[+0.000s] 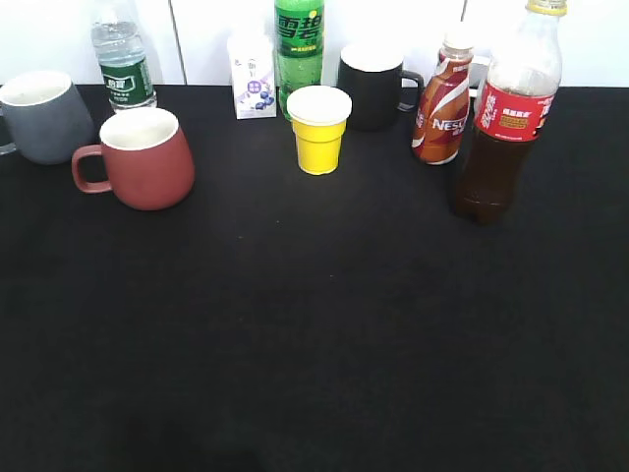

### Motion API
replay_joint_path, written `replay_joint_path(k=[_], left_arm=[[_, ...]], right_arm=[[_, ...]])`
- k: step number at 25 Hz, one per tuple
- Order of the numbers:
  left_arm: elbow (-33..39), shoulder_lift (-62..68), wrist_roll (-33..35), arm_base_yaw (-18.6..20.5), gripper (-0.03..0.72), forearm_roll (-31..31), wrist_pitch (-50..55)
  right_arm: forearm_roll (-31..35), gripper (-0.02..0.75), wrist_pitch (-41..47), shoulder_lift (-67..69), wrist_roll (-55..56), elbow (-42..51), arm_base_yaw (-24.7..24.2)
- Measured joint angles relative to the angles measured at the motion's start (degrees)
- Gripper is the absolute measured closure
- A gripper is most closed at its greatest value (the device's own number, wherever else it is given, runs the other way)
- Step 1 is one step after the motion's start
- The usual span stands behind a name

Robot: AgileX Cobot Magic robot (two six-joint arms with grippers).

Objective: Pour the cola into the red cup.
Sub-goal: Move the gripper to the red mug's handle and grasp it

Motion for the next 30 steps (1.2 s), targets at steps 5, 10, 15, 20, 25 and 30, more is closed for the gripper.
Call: replay_joint_path(k=[5,10,15,20,25,30], left_arm=[[0.7,21.4,0.0,-3.8,0.209,0.3,-18.5],[0.0,35.2,0.0,-3.8,0.239,-0.3,-30.6],[-6.2,43.8,0.0,-2.0,0.239,-0.3,-33.2],[-10.5,49.6,0.0,-0.5,0.239,2.6,-35.6],[-19.1,56.1,-0.6,3.1,0.33,7.3,-36.7],[-18.5,56.5,-2.8,3.1,0.606,12.4,-39.2]], right_arm=[[0.0,0.153,0.0,0.0,0.0,0.0,0.0],[0.0,0.153,0.0,0.0,0.0,0.0,0.0],[0.0,0.153,0.0,0.0,0.0,0.0,0.0],[0.0,0.153,0.0,0.0,0.0,0.0,0.0],[0.0,0.153,0.0,0.0,0.0,0.0,0.0],[0.0,0.153,0.0,0.0,0.0,0.0,0.0]])
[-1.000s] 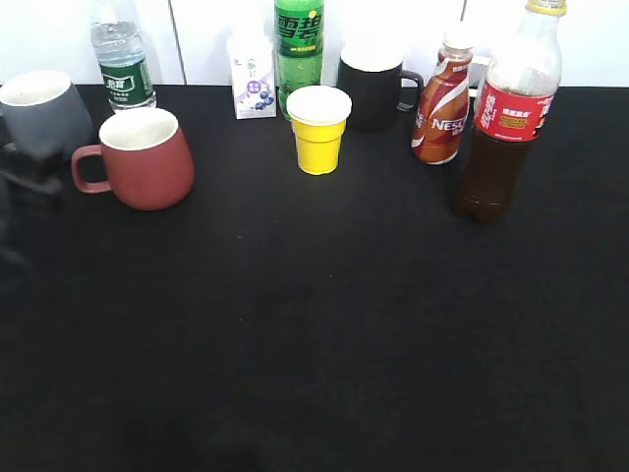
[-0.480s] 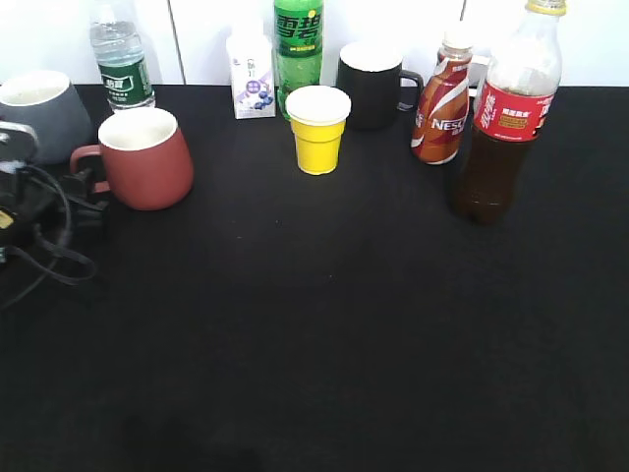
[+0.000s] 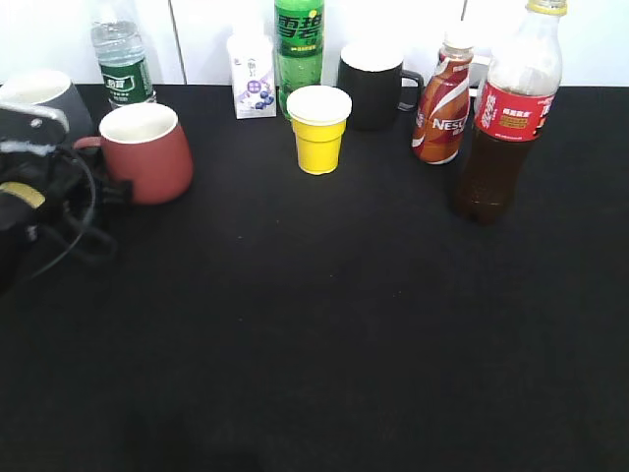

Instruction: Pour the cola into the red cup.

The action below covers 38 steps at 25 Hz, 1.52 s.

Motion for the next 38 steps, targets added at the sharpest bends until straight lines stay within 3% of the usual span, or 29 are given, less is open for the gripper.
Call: replay_joint_path(k=[3,5,9,13,19,20,22,25,30,34,36,38], left_arm=[[6.7,-7.1,-1.7,-2.0,0.615,0.6,-0.3],[10.0,-13.0,-2.0,-5.0,0.615,4.5,-0.4],[10.9,-19.6,-9.1,-10.4,0.615,13.8,-0.7],[10.9,-19.9,-10.3,-16.4,0.615,17.8,-1.1],[10.9,-19.9,-10.3,-16.8,0.616,18.0,-1.1],[10.9,-19.9,-10.3,-16.8,0.616,18.7,-1.1],[10.9,-19.9,-10.3,-16.8,0.616,19.7,-1.1],[10.9,-19.9,-10.3,-16.8,0.616,19.7,-0.9],[10.9,-19.9,-10.3,-16.8,0.616,19.8,0.4],[10.9,-19.9,-10.3,-16.8,0.616,19.8,0.7],[10.9,-19.9,-10.3,-16.8,0.616,19.8,0.7],[10.9,-19.9,-10.3,-16.8,0.616,19.8,0.7]], right_arm=[[0.0,0.153,0.0,0.0,0.0,0.0,0.0],[0.0,0.153,0.0,0.0,0.0,0.0,0.0],[0.0,0.153,0.0,0.0,0.0,0.0,0.0],[0.0,0.153,0.0,0.0,0.0,0.0,0.0],[0.1,0.153,-0.7,0.1,0.0,-0.3,0.0],[0.1,0.153,-5.3,1.4,-0.2,-0.9,0.0],[-0.8,0.153,-24.2,7.9,-0.3,-1.3,0.0],[-3.7,0.153,-46.6,25.2,-0.4,-1.1,0.0],[-6.4,0.153,-89.0,58.7,-0.5,11.4,0.0],[-6.5,0.144,-111.1,82.5,-0.5,11.5,0.5],[-8.4,0.093,-116.9,90.6,0.6,11.4,0.6],[-13.1,0.078,-117.5,95.9,2.2,9.1,0.6]])
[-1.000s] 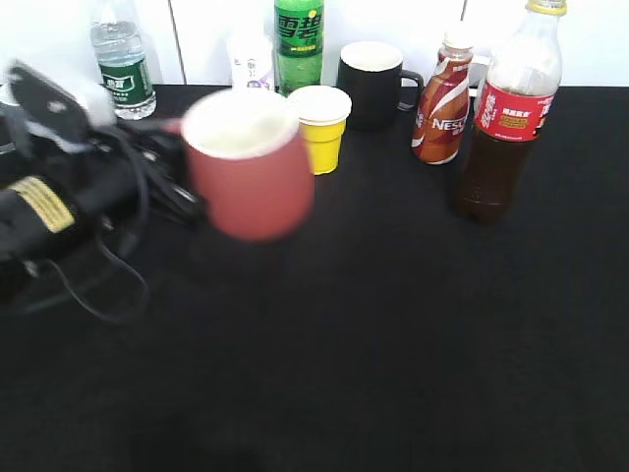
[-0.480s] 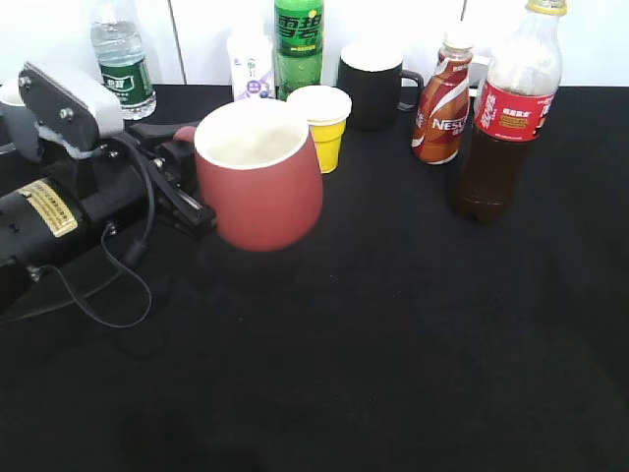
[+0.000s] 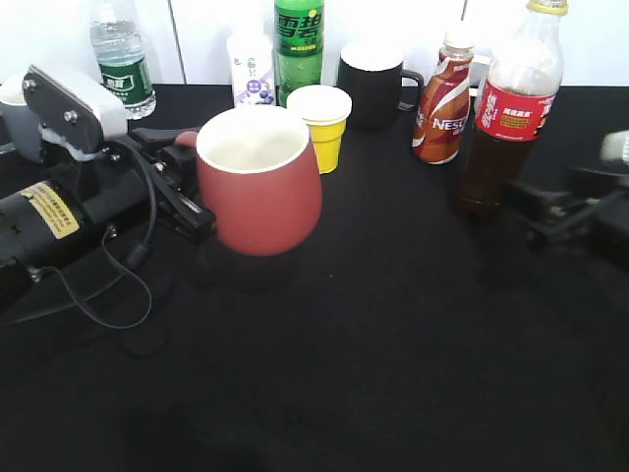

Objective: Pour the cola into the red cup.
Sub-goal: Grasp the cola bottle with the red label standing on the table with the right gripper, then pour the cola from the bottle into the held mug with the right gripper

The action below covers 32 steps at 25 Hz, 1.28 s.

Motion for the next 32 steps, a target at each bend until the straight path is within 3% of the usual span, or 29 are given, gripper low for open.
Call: replay_joint_path(k=[12,18,25,29,32], left_arm=[[0.0,0.0,0.0,0.6,0.616,-0.1,0.0],[0.0,0.0,0.0,0.6,0.615,-0.1,0.1],[0.0,0.0,0.0,0.6,0.615,0.2,1.3],[-0.8,0.0,-0.1,0.0,0.615,3.9,5.1],[-5.5,0.0,-1.9,-4.1,0.614,4.9,9.4]], right_arm=[[-6.8,0.083,-2.3,12.6,3.6,-16.6,0.6],[-8.3,0.237,-3.6,13.9,4.0,-18.4,0.7],[-8.6,0.24,-4.1,14.0,4.0,-18.4,0.7],[-21.6,0.24,-0.9,6.5,4.1,-17.2,0.7],[-26.2,0.24,4.5,-4.9,2.6,-17.2,0.7]])
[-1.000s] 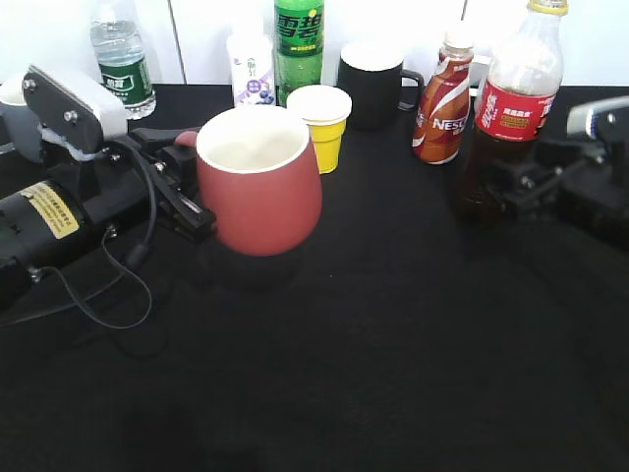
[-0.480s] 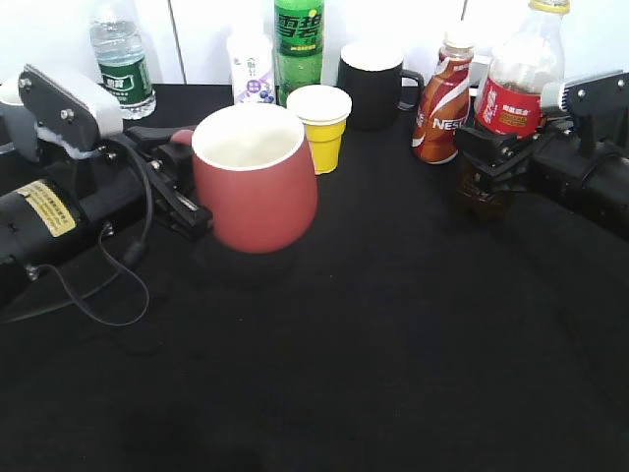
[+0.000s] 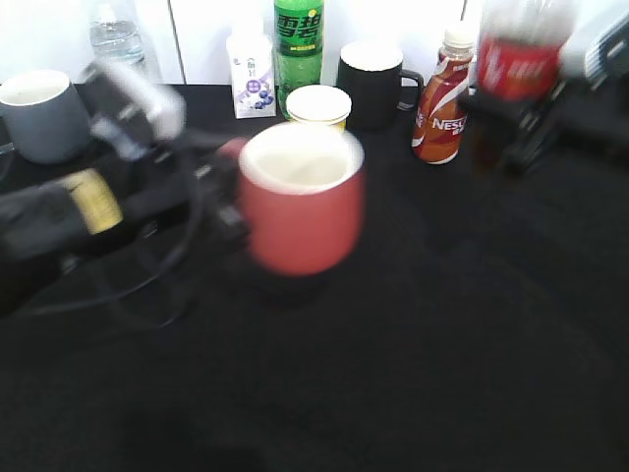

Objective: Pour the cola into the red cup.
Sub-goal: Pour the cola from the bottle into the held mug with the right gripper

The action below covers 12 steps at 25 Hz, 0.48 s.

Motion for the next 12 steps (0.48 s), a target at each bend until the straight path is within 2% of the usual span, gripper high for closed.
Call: replay_joint_path(k=[5,9,12], left_arm=[[-9.9,0.2,-0.8,-5.6,0.613,0.2,6.8],[-13.0,2.7,-2.0,-6.8,0.613,0.4,7.6],[-13.0,3.0,-2.3,-7.1,0.613,0.4,7.9]], right_arm=[[-1.7,0.241,2.3,-5.8,-9.8,0.0,0.0],[-1.4,0.241,2.5,-5.8,-28.6,0.0,0.0],[3.9,0.241,2.5,-5.8,-43.0,0.0,0.0]])
